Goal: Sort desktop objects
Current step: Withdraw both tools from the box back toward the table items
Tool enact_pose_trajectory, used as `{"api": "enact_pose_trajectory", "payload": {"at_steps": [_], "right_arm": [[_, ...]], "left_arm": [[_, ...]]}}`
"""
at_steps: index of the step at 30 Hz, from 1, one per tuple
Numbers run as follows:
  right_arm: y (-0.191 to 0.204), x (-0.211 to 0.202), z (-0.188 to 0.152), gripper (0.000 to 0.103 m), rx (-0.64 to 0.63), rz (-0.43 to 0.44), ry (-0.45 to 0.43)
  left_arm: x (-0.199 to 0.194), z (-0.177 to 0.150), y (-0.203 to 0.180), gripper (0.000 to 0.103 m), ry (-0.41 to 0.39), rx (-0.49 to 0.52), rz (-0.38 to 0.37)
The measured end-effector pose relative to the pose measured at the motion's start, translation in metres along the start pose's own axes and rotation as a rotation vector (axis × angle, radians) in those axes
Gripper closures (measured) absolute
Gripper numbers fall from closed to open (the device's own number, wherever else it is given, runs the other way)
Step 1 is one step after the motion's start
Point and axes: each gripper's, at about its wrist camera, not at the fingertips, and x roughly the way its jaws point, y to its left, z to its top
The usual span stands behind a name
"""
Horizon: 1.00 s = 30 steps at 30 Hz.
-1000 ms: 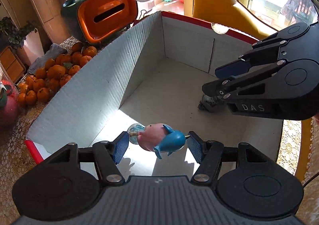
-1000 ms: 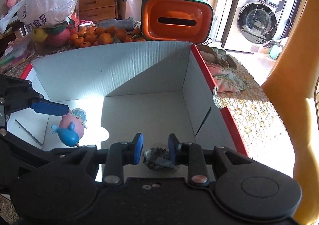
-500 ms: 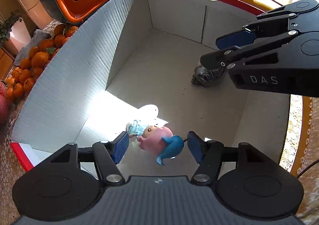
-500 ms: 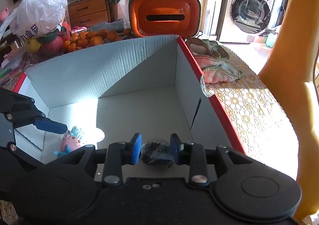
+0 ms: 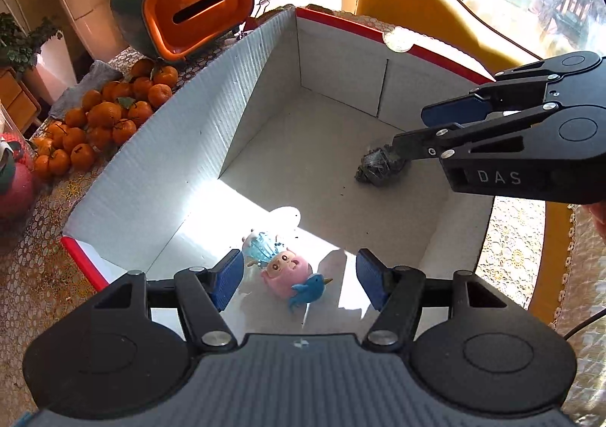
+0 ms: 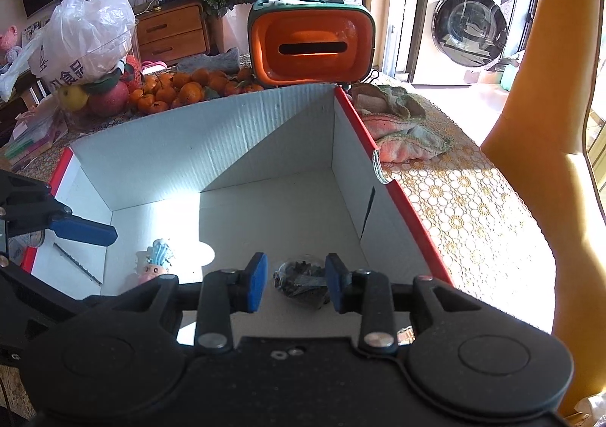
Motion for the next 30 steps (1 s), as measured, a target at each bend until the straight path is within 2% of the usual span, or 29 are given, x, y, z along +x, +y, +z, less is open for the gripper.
{"api": "enact_pose_trajectory", "payload": {"at_steps": [13, 30], "right_arm": [[0.022, -0.054, -0.005, 0.068, -0.020, 0.012, -0.049], [0.050, -0.113, -0.030, 0.065, -0.033, 0.016, -0.111]], "left_arm": [[-0.065, -0.017, 0.001, 0.039, -0.105, -0.042, 0.028], [-0.142, -0.061, -0.009, 0.039, -0.216, -0.077, 0.011]]}}
